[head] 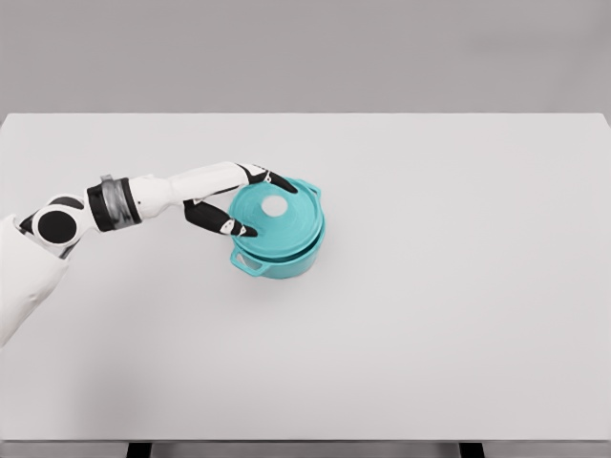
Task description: Cover the pot with left arm
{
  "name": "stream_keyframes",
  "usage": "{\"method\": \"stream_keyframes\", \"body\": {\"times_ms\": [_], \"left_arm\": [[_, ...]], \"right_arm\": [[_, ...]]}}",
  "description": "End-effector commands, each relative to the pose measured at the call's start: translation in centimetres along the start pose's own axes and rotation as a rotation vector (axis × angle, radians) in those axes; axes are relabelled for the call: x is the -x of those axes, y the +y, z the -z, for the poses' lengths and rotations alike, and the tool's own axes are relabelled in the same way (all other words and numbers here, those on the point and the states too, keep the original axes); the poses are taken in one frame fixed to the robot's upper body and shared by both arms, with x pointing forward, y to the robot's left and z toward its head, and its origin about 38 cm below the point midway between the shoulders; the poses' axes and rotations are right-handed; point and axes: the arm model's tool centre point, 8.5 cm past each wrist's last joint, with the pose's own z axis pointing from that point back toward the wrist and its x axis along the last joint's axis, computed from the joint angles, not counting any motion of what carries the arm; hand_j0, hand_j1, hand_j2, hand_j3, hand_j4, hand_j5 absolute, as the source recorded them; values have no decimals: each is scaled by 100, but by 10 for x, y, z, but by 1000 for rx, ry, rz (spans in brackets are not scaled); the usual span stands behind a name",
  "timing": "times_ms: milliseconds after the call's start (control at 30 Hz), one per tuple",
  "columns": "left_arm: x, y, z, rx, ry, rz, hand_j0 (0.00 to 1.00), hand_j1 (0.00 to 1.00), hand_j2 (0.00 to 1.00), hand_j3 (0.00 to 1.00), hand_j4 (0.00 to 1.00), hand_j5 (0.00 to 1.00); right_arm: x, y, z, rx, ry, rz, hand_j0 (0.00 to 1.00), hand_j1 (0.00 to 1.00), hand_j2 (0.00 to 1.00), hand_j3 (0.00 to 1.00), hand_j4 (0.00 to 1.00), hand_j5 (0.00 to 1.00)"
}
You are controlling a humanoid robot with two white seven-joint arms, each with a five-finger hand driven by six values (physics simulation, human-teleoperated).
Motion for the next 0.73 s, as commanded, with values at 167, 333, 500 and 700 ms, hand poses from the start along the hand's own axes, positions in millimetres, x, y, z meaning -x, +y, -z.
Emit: {"method": "stream_keyframes", "body": {"times_ms": [167,333,500,700], "left_arm": [[-1,6,-4,-13,1,0,100,100,100,100,100,100],[2,21,-24,-35,32,21,100,100,100,100,100,100],[7,64,-120,-81,194,77,100,100,100,100,100,100],[14,61,-158,-90,278,69,100,100,100,100,100,100]], "right_arm": [[0,0,0,0,0,0,100,100,100,100,100,100],[0,0,0,0,0,0,100,100,100,100,100,100],[0,0,0,0,0,0,100,100,100,100,100,100],[0,0,0,0,0,0,100,100,100,100,100,100]]}}
